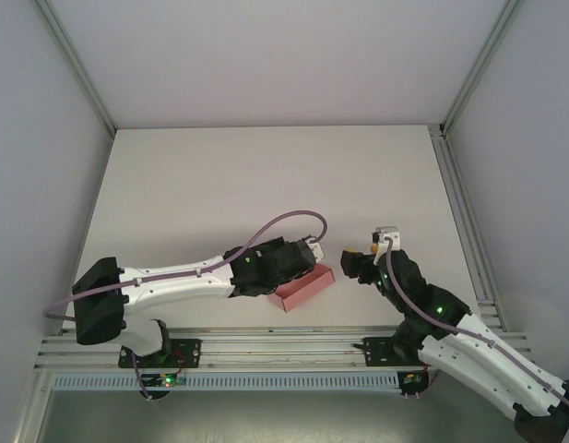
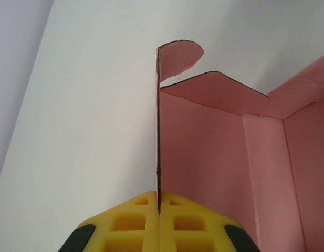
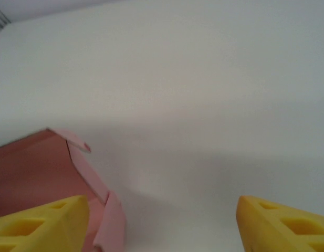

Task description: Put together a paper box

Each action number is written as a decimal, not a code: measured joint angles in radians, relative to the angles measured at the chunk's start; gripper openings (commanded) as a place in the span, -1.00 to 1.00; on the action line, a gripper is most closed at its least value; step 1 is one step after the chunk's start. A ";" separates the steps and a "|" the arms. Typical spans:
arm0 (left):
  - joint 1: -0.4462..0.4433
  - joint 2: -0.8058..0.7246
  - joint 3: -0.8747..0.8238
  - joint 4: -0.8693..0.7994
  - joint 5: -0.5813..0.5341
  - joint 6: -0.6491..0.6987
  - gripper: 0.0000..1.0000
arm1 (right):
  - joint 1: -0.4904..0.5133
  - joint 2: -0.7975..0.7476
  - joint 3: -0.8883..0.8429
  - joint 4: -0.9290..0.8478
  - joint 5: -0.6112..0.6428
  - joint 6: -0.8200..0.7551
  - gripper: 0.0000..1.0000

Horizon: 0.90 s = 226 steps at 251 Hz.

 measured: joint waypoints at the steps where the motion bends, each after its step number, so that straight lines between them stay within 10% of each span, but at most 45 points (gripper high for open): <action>1: 0.000 0.000 0.000 0.000 0.000 0.000 -1.00 | -0.001 0.002 0.002 -0.003 -0.004 0.005 0.32; 82: 0.000 0.000 -0.001 0.000 -0.024 0.008 -1.00 | -0.002 0.091 -0.004 -0.106 -0.327 0.078 -0.41; 226: 0.000 0.000 -0.004 0.002 0.005 0.006 -1.00 | 0.060 0.225 -0.279 0.336 -0.469 0.145 -0.50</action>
